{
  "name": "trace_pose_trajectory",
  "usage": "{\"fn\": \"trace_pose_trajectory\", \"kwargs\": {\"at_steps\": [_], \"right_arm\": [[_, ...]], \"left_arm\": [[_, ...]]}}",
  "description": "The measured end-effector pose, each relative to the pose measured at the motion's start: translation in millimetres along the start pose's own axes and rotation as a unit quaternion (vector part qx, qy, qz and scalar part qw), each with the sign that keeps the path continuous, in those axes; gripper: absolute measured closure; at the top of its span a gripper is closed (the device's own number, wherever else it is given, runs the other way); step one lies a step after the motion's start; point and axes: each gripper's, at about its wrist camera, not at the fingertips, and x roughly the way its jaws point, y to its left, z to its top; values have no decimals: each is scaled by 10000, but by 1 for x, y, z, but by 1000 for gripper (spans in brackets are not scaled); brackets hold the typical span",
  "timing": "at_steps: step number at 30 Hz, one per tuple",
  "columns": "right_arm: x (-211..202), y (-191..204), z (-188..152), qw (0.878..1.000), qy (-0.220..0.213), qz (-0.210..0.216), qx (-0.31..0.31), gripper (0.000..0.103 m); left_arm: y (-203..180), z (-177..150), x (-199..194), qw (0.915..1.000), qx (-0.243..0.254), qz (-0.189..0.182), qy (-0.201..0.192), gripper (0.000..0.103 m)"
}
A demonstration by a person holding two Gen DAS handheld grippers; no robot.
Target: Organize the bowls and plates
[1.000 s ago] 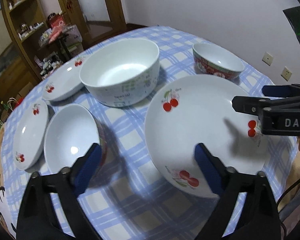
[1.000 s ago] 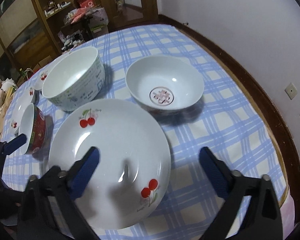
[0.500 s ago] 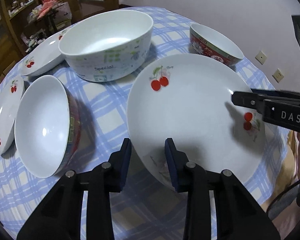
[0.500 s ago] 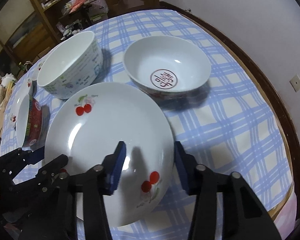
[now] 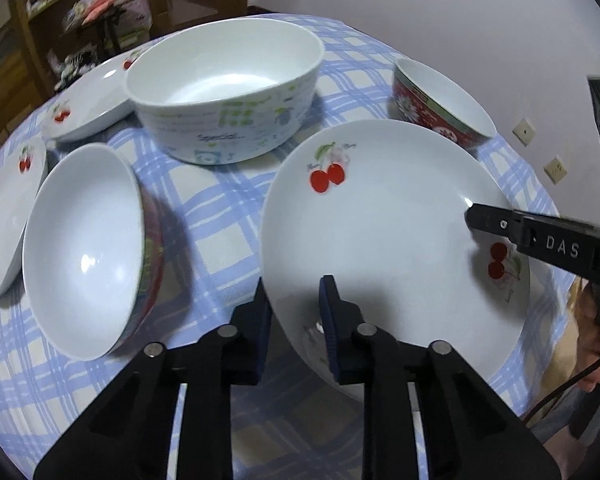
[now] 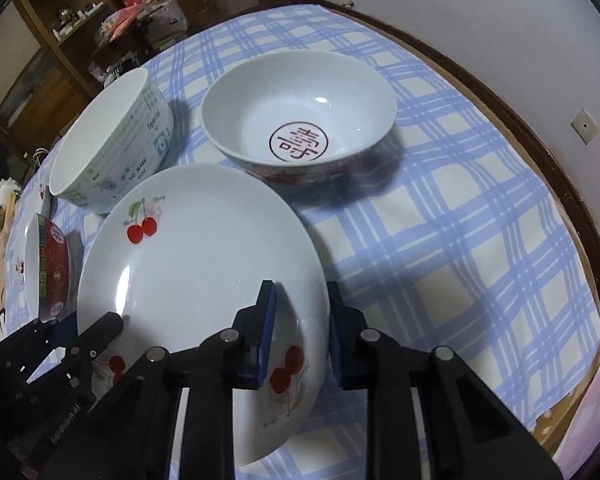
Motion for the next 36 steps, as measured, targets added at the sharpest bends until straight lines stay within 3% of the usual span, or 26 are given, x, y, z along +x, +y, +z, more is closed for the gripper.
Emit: {"fn": "trace_pose_trajectory", "kwargs": {"at_steps": [4, 15, 18, 20, 23, 29, 33, 36], "right_arm": [[-9, -1, -6, 9997, -188, 52, 170, 85], [-9, 3, -7, 10000, -81, 0, 33, 87], [-8, 2, -7, 9999, -61, 36, 72, 86], [-6, 1, -6, 9999, -54, 44, 88, 86], [-3, 3, -5, 10000, -54, -58, 36, 84], [-5, 3, -8, 9999, -133, -44, 38, 84], [-10, 2, -10, 9997, -180, 20, 132, 86], [-12, 0, -12, 9997, -156, 76, 169, 86]], "left_arm": [[6, 1, -3, 10000, -55, -17, 15, 86], [16, 1, 4, 9995, -264, -162, 75, 87], [16, 4, 8, 9994, -285, -204, 74, 85], [14, 5, 15, 9987, -294, -354, 200, 76], [11, 3, 16, 9992, -237, -323, 66, 76], [23, 5, 13, 9965, -580, -594, 89, 84], [18, 5, 3, 9988, -382, -318, -17, 87], [21, 4, -3, 9983, -473, -350, -11, 89]]}}
